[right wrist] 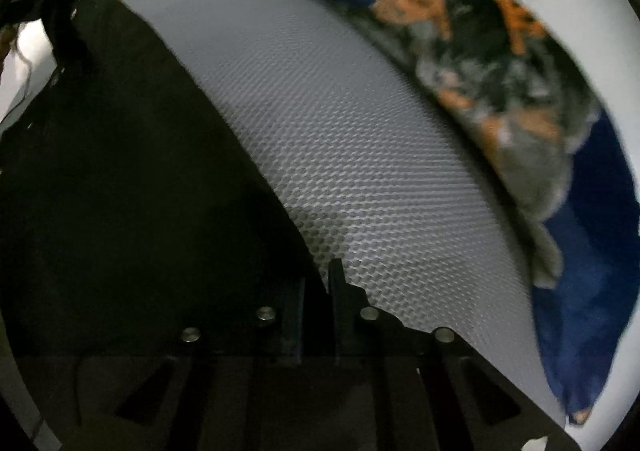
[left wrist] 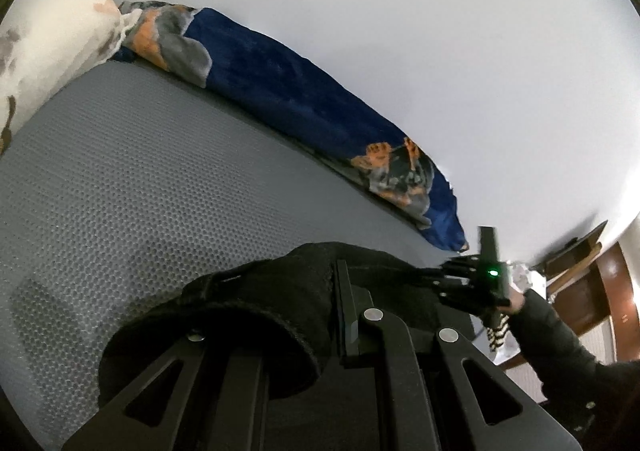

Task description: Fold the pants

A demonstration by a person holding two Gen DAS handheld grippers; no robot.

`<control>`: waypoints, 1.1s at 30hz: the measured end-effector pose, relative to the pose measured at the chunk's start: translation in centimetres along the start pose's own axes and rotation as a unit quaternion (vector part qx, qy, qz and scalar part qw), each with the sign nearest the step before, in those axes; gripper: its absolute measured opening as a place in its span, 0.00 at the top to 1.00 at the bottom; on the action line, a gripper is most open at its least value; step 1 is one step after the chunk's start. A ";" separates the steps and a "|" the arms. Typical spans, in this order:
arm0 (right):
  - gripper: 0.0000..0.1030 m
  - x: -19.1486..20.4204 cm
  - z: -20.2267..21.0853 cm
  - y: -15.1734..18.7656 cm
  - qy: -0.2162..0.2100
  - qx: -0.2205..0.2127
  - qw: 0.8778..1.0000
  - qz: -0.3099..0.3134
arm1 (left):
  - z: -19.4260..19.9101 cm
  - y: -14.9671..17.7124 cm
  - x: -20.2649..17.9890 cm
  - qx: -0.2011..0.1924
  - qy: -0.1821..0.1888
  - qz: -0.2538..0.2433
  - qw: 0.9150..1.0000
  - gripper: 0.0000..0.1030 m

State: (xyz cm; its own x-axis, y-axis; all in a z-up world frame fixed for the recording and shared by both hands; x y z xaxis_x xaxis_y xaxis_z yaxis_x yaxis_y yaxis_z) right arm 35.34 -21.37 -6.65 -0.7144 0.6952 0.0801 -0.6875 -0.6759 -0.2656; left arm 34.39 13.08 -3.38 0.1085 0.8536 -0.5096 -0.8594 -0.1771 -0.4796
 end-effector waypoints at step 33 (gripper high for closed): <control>0.93 21.3 3.8 18.9 -0.027 -0.064 0.988 -0.140 | 8.2 21.0 4.2 0.163 -0.076 -0.149 0.972 0.59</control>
State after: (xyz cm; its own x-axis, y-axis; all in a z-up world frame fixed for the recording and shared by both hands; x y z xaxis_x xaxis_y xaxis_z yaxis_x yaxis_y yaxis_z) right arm 6.60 -20.25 -6.33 -0.5074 0.8336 0.2183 -0.8393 -0.4206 -0.3444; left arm 12.72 16.94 -9.69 0.3231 0.9100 -0.2597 -0.9167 0.2329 -0.3245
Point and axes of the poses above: each gripper's, at about its wrist camera, not at the fingertips, and z roughly against the way its jaws point, x to its left, y to its underside, the point moved 4 cm from there along -z, roughly the way its jaws point, and after that the axes turned 14 degrees about -y, right-handed, at the moved point
